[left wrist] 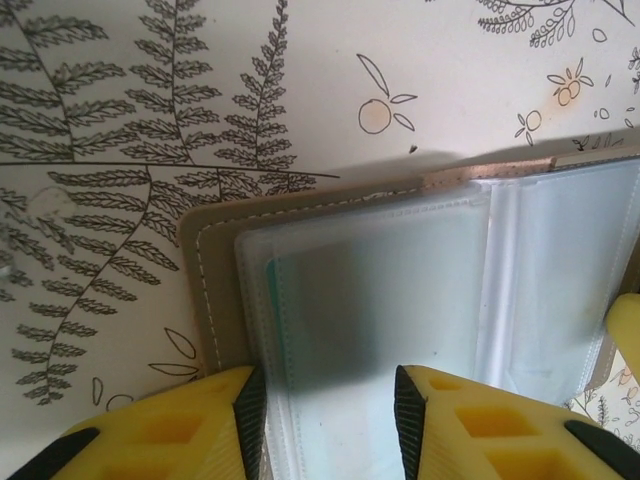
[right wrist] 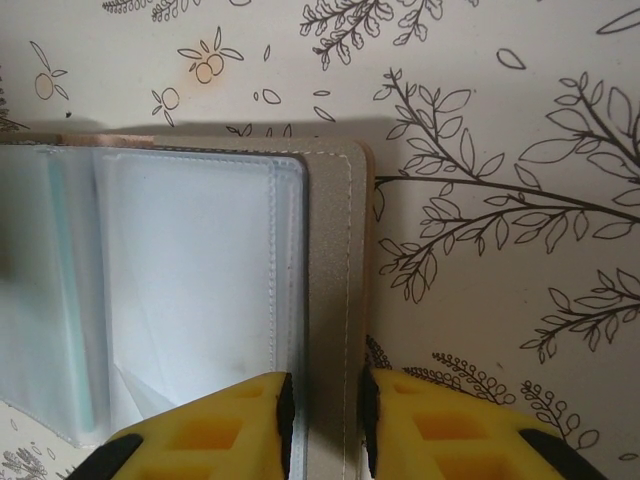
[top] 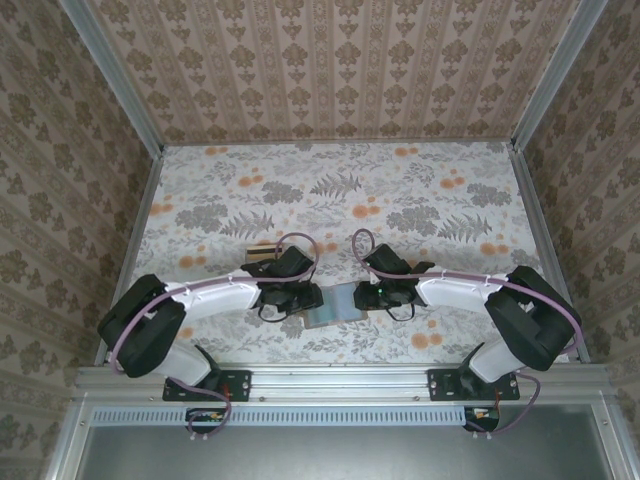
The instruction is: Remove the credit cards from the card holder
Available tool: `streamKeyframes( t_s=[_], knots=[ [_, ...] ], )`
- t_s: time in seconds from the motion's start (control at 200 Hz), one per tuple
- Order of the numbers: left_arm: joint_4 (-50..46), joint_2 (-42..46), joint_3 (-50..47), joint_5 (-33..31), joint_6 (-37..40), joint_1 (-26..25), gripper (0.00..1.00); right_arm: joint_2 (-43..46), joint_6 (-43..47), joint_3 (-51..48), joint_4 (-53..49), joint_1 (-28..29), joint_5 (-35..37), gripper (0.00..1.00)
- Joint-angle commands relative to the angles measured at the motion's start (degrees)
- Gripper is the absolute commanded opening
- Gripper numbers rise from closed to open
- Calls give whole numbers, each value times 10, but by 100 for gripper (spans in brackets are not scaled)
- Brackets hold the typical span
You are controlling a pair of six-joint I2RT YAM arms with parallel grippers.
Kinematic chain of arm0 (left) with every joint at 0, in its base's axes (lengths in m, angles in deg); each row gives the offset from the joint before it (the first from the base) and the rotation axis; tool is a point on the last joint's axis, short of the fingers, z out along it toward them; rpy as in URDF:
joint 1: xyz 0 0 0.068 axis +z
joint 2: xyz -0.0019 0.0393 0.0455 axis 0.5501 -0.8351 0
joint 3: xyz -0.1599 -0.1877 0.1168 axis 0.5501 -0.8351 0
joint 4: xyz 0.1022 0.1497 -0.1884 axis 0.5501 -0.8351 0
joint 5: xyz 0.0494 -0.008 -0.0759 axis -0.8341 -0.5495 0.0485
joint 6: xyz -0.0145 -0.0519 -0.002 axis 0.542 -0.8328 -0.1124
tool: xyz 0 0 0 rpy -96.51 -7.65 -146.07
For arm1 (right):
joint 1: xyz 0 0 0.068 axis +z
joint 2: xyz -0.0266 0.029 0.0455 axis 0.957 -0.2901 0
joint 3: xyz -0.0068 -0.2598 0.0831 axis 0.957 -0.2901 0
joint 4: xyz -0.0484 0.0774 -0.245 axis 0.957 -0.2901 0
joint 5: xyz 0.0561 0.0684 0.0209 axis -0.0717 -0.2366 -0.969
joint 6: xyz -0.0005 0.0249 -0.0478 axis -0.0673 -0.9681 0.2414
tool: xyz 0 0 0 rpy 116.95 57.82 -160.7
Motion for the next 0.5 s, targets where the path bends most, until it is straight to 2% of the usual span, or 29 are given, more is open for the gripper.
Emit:
streamKeyframes(
  t_s=[0.0, 0.23, 0.495],
  knots=[
    [18, -11, 15, 21, 17, -7, 39, -11, -7, -3, -10, 9, -9, 29],
    [26, -16, 27, 29, 32, -10, 39, -18, -8, -2, -8, 11, -9, 29],
    [-59, -10, 70, -19, 49, -24, 45, -24, -6, 1, -9, 12, -9, 29]
  ],
)
